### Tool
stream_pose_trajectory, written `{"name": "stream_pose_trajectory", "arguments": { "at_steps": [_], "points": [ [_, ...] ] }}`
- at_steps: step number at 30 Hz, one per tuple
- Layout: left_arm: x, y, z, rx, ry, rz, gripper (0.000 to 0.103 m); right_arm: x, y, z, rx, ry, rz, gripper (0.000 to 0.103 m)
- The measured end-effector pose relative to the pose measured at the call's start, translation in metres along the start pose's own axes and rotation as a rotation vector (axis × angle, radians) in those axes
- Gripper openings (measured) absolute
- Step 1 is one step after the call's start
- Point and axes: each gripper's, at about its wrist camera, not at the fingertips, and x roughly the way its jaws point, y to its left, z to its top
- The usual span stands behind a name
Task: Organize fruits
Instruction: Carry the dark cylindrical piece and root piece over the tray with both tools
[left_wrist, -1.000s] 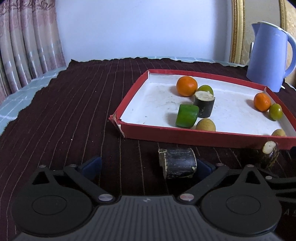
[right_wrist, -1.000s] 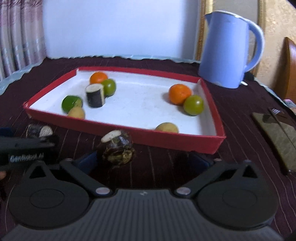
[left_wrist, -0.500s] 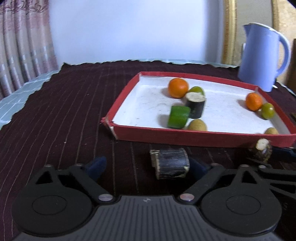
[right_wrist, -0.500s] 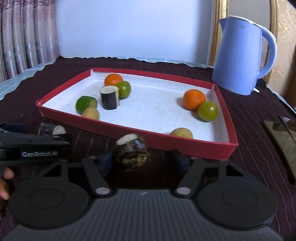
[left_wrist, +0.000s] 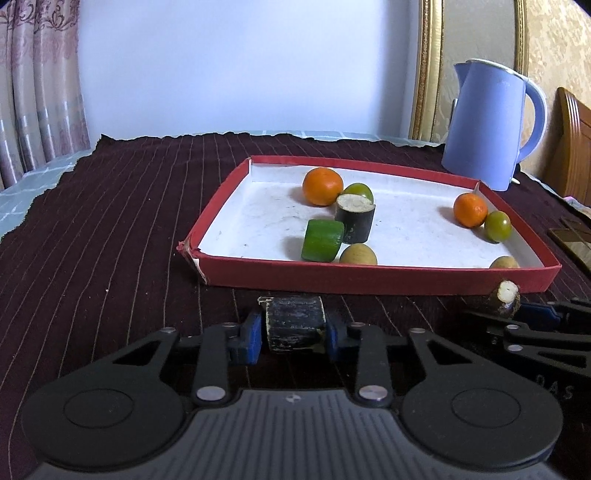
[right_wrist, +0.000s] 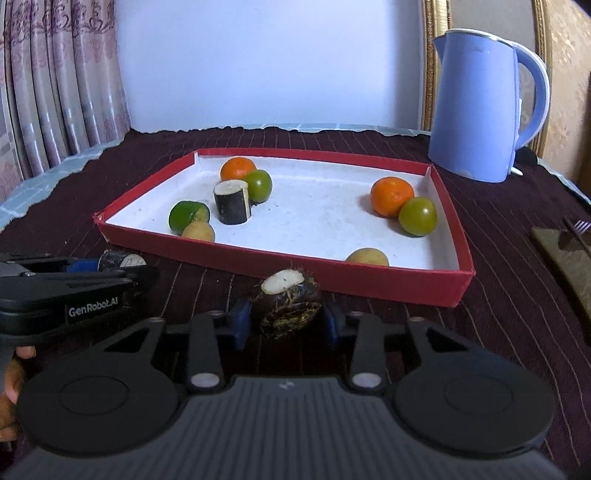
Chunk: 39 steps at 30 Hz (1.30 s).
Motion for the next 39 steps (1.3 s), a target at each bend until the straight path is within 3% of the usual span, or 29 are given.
{"name": "stream_pose_trajectory", "arguments": {
  "at_steps": [8,12,18,25,32,39],
  "points": [
    [-0.005,-0.002,0.001,0.011,0.019,0.005,0.032,-0.011,-0.007,0.000,0.027,-0.024,0.004,0.037],
    [-0.006,0.000,0.003,0.009,0.042,-0.058,0.032,-0.018,-0.008,0.002,0.026,-0.051,-0.016,0.037],
    [-0.003,-0.014,-0.002,0.083,0.021,-0.001,0.032,-0.017,-0.010,0.001,0.037,-0.048,-0.017,0.037],
    [-0.007,-0.008,0.000,0.043,0.027,-0.019,0.031,-0.017,-0.015,0.000,0.053,-0.047,-0.015,0.037],
    [-0.033,-0.012,0.014,0.062,-0.049,-0.031,0.031,-0.024,-0.017,0.004,0.058,-0.077,-0.020,0.037],
    [-0.031,-0.029,0.030,0.092,-0.068,0.008,0.031,-0.026,-0.020,0.008,0.061,-0.092,-0.032,0.037]
  ]
}}
